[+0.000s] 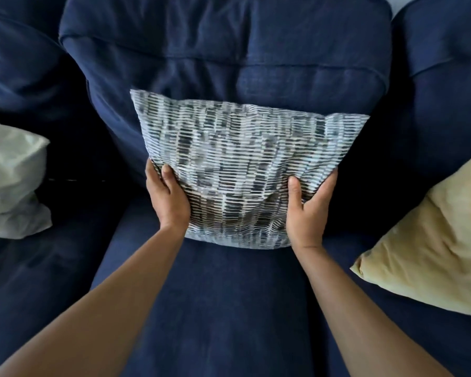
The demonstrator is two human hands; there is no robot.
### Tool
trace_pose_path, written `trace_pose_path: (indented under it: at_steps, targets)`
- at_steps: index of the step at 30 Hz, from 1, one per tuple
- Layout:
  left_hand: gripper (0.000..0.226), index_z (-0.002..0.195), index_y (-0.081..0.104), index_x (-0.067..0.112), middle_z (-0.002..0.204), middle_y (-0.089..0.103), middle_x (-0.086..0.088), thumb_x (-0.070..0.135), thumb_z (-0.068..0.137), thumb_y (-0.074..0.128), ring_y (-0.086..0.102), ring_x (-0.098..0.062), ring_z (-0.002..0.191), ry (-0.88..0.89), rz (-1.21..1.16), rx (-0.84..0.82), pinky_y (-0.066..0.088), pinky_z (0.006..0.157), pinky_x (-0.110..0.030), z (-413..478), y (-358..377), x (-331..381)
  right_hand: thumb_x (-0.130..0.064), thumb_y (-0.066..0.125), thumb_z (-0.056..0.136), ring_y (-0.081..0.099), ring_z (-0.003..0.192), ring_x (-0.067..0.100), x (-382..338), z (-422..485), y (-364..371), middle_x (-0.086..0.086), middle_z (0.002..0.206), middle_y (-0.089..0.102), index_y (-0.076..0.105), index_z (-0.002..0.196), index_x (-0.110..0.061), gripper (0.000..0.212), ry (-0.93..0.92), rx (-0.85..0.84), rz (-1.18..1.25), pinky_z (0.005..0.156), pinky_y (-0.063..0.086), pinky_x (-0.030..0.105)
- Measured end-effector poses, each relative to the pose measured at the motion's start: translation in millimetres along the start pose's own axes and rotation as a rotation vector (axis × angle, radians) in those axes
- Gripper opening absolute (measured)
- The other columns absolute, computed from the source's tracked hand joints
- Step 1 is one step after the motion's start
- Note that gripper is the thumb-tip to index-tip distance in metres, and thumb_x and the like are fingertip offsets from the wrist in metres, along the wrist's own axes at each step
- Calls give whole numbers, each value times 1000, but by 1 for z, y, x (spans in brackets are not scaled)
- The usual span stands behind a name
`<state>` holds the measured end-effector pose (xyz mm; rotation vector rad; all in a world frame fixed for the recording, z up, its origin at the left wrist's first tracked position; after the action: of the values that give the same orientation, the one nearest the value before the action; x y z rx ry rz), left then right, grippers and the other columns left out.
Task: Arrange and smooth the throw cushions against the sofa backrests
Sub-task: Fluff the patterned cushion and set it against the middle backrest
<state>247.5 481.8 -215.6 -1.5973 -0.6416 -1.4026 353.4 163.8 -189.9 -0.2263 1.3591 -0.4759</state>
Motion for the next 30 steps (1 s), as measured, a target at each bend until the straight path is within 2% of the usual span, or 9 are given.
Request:
trace_pose_path:
  at_steps: [3,8,12,15,18,21,24,28,30]
  targets:
    - [57,162,17,20,155,34,-2,33,110,36,30,-17,144,-49,50,41,21,105,-11,-4,-5,-3,-32,60,100,7,136,-25,0,0,-4,-6,157,19,13,158,-1,82,18,23,18,106,11,-4]
    - [90,162,4,21,170,5,-5,56,97,54,3,-16,156,315,165,-29,12,125,-47,-25,3,51,-55,68,88,23,147,3,-4,5,-17,0,161,20,5,161,-18,103,89,85,205,109,23,4]
    - [142,157,-17,37,166,24,-2,78,60,79,29,-11,150,-145,-117,-209,29,122,-46,-7,-2,-16,-37,85,78,48,127,-10,37,-8,6,-15,151,45,15,160,-30,108,347,-223,331,88,39,-1]
    - [163,156,-16,40,155,39,21,66,40,95,44,1,138,-206,-29,-470,37,117,-42,-3,0,-52,-17,89,73,56,102,-24,59,-21,17,-19,129,58,32,151,-21,97,336,-395,223,79,42,-2]
    - [164,159,-4,36,153,39,28,59,34,99,41,5,139,-132,48,-552,37,118,-40,-4,4,-66,-11,92,69,61,106,-11,65,-24,19,-12,124,64,42,141,-16,88,336,-370,169,92,47,13]
    - [149,156,15,39,138,55,27,51,35,101,52,-7,132,-73,86,-459,44,112,-48,0,5,-59,-10,91,69,60,122,15,52,-16,20,0,132,64,49,138,-11,81,273,-287,161,109,44,32]
    - [141,154,14,47,123,56,41,43,40,97,56,-10,126,-40,118,-361,46,107,-46,5,9,-40,-11,89,72,61,124,19,39,-6,18,4,131,66,56,133,-6,70,219,-208,181,110,44,39]
    - [140,155,5,51,133,60,20,41,47,93,58,-15,122,-21,171,-262,47,99,-38,5,11,-27,-14,89,74,62,123,15,43,-1,16,1,130,67,55,134,-8,69,198,-142,196,108,46,35]
    - [136,158,9,44,138,59,9,35,52,94,56,-19,125,-27,211,-250,47,100,-42,0,11,-30,-15,89,73,61,121,14,53,-5,19,-2,130,65,54,135,-8,72,226,-136,171,104,45,19]
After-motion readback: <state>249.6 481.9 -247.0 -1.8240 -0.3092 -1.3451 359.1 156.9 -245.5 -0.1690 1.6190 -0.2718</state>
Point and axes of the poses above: each hand's wrist, its own z-axis towards the middle knuckle, its own y-axis out of the palm, x = y × z, the point moved 10 cm from there along z, towards the middle knuckle
